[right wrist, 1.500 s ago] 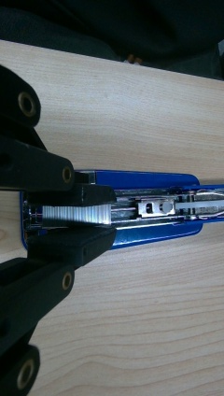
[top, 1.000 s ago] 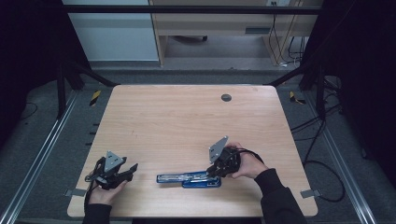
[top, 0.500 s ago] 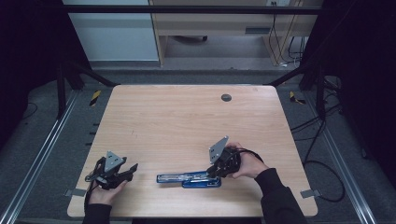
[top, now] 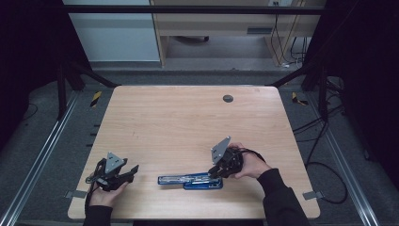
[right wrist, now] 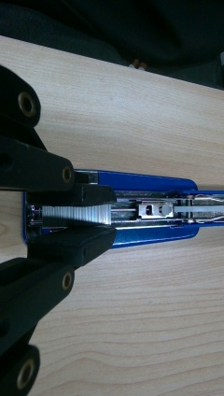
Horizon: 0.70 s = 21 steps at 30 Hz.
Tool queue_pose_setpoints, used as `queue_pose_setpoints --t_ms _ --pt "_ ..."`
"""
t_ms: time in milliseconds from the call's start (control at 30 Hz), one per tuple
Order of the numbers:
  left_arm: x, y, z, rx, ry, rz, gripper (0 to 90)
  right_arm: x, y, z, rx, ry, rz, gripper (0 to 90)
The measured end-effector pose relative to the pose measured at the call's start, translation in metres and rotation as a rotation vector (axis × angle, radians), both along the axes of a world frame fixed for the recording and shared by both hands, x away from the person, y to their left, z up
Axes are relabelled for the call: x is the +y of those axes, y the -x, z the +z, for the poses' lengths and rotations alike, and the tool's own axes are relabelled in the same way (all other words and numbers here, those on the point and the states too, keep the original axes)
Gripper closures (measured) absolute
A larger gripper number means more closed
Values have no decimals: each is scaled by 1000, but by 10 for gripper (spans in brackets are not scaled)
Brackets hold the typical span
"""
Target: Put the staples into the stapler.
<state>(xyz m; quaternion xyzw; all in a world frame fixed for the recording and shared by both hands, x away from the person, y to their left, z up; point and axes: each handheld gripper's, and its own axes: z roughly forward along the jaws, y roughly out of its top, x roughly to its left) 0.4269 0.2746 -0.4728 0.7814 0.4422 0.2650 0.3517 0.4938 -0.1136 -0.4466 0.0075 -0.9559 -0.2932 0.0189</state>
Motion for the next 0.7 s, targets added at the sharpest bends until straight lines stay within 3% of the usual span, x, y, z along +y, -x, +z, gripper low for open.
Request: queue_pose_setpoints --t_ms 700 --pt "-1 0 0 1 -1 -1 469 -1 0 -2 2 -3 18 785"
